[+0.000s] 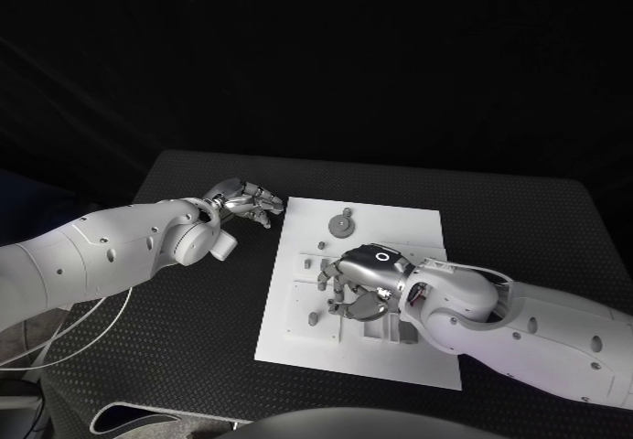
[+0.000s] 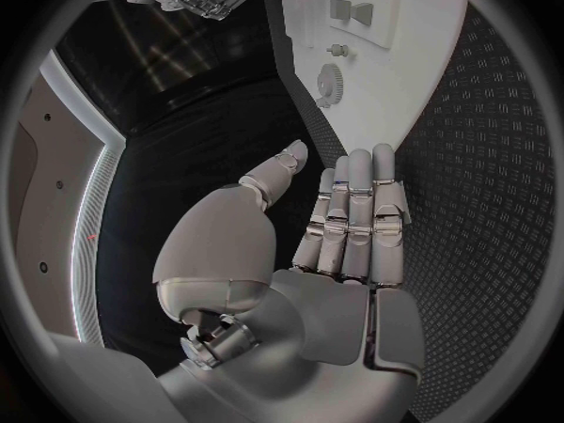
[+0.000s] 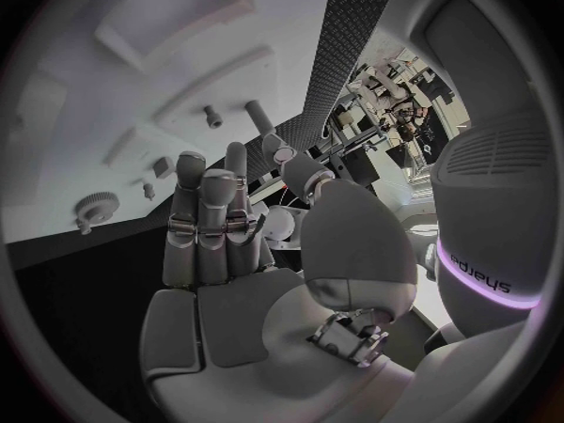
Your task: Assemble the parts on the task board
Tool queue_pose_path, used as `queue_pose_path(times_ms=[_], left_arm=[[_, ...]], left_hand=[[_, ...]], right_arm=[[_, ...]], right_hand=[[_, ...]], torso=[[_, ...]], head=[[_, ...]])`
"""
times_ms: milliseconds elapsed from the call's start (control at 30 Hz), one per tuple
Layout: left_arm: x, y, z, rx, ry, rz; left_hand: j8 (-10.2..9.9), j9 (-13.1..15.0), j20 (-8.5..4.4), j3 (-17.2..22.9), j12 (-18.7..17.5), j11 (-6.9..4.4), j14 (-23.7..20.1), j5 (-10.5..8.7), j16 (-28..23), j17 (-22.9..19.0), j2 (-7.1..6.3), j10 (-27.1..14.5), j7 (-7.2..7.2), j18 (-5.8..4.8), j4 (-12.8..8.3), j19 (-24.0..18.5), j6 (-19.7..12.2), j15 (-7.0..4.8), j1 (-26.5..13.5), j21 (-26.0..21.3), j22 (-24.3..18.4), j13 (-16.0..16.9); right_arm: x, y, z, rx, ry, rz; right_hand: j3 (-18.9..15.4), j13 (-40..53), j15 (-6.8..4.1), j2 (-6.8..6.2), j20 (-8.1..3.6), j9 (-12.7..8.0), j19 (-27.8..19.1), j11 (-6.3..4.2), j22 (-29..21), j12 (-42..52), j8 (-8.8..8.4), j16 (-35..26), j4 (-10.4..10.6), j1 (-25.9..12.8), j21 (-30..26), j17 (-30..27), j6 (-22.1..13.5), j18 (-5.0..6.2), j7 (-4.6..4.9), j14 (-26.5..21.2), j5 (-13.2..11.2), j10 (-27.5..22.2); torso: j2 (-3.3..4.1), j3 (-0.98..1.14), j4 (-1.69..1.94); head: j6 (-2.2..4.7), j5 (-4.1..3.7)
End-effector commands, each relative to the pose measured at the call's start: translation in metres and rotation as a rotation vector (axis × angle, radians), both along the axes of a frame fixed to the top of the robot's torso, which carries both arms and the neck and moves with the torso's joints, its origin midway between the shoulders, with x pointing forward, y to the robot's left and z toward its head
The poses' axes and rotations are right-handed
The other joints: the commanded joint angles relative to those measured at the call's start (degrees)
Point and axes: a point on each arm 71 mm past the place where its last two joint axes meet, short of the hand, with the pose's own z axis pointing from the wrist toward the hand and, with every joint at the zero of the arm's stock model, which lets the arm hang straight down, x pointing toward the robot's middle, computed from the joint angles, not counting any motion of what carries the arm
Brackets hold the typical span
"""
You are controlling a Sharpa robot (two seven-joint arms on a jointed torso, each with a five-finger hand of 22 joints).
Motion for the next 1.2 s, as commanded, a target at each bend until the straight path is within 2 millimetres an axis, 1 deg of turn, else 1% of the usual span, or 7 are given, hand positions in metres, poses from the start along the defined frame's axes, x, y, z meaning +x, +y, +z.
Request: queue_pose_path(times_ms=[33, 300, 667, 900, 933, 1033, 1200], left_arm=[[0.0, -0.002, 0.001, -0.011, 0.0, -0.011], [0.002, -0.001, 0.0, -0.009, -0.001, -0.007], [0.003, -0.005, 0.0, -0.012, -0.004, -0.014], [0.003, -0.003, 0.0, -0.009, -0.002, -0.008], [0.003, -0.003, 0.0, -0.009, -0.002, -0.009], [0.002, -0.003, -0.002, -0.013, 0.003, -0.018], [0.0, -0.006, -0.003, -0.034, -0.002, -0.056]], left_hand=[[0.3, -0.1, -0.22, 0.0, -0.2, 0.28, 0.0, 0.12, -0.3, 0.1, -0.17, -0.2, -0.14, 0.69, 0.2, -0.1, -0.3, 0.19, -0.5, -0.1, -0.1, 0.1], [0.3, -0.1, -0.21, 0.0, -0.2, 0.28, 0.0, 0.12, -0.3, 0.1, -0.19, -0.2, -0.13, 0.69, 0.2, -0.1, -0.4, 0.19, -0.5, -0.1, -0.1, 0.1], [0.3, -0.1, -0.21, 0.0, -0.2, 0.28, 0.0, 0.12, -0.3, 0.1, -0.18, -0.2, -0.13, 0.69, 0.2, -0.1, -0.4, 0.19, -0.5, -0.1, -0.1, 0.1], [0.4, -0.1, -0.21, 0.0, -0.2, 0.28, 0.0, 0.11, -0.3, 0.1, -0.22, -0.2, -0.13, 0.68, 0.2, -0.1, -0.3, 0.19, -0.6, -0.1, -0.1, 0.1], [0.4, -0.1, -0.21, 0.0, -0.2, 0.28, 0.0, 0.11, -0.3, 0.1, -0.22, -0.2, -0.13, 0.68, 0.2, -0.1, -0.3, 0.19, -0.6, -0.1, -0.1, 0.1], [0.4, -0.1, -0.2, -0.1, -0.2, 0.29, 0.0, 0.11, -0.3, 0.1, -0.25, -0.2, -0.14, 0.68, 0.2, -0.1, -0.3, 0.19, -0.6, -0.1, -0.1, 0.1], [0.4, -0.1, -0.15, -0.2, -0.3, 0.35, -0.2, 0.11, -0.4, 0.1, -0.5, -0.4, -0.14, 0.63, 0.3, -0.3, -0.3, 0.26, -0.8, -0.2, -0.2, 0.1]], right_arm=[[0.007, -0.007, 0.018, 0.124, 0.063, -0.047], [0.029, -0.035, 0.05, 0.188, 0.097, -0.142], [0.056, -0.091, 0.052, -0.037, 0.144, -0.287], [0.05, -0.129, 0.026, -0.029, 0.547, -0.541], [0.047, -0.132, 0.022, -0.076, 0.589, -0.555], [0.037, -0.139, 0.014, -0.154, 0.664, -0.581], [0.025, -0.148, 0.004, -0.215, 0.736, -0.606]], right_hand=[[0.0, 0.3, -0.12, -0.08, -0.11, -0.1, 0.5, 0.12, 1.2, 0.4, -0.18, 0.4, 0.5, -0.5, 0.3, -0.1, -0.3, 0.76, -0.2, 0.4, 0.1, 0.1], [0.0, 1.0, -0.18, 0.08, -0.23, -0.1, 0.6, 0.06, 1.2, 0.6, -0.19, 0.8, 1.2, -1.1, 0.4, -0.1, -0.3, 0.76, -0.25, 0.4, 0.1, 0.1], [-0.1, 3.0, -0.51, 0.83, -0.11, 0.4, 0.1, -0.34, 1.1, 1.5, 0.72, 1.0, 1.2, -1.1, 0.4, -0.2, 1.3, 0.76, -0.68, -0.2, 0.1, 0.4], [-1.5, 10.6, -1.95, 1.88, -0.17, 1.9, 0.7, -1.85, 1.1, 8.1, 2.28, 2.6, 10.1, -10.3, 0.6, 0.1, 3.2, 0.76, -2.19, 0.3, 0.1, 3.9], [-1.2, 16.6, -2.39, 1.65, -1.11, 3.0, 1.4, -2.52, 1.3, 12.8, 2.75, 4.7, 10.8, -10.4, 1.3, 1.3, 3.0, 0.76, -2.99, 0.6, -0.2, 1.9], [-2.2, 25.7, -2.74, 1.1, -1.16, 4.3, 1.1, -2.38, 1.2, 20.5, 3.16, 8.7, 14.7, -15.5, 1.4, 3.9, 2.8, 0.76, -3.06, 0.4, 0.0, -1.1], [-0.2, 38.6, -3.14, -1.3, -1.81, 7.1, 1.5, -3.13, 1.3, 31.2, 4.5, 14.0, 17.4, -16.6, 3.0, 7.3, 3.7, 0.76, -3.41, -0.3, 0.0, -5.3]], torso=[[-0.03, 0.06, -0.02], [-0.05, 0.08, -0.22], [-0.18, 0.08, -0.32], [-0.07, 0.09, -0.39], [-0.09, 0.08, -0.44], [-0.12, 0.08, -0.47], [-0.21, 0.16, -0.57]], head=[[0.44, -0.53], [1.54, -1.87], [2.57, -3.73], [3.09, -4.36], [3.02, -4.36], [3.13, -4.88], [3.22, -5.27]])
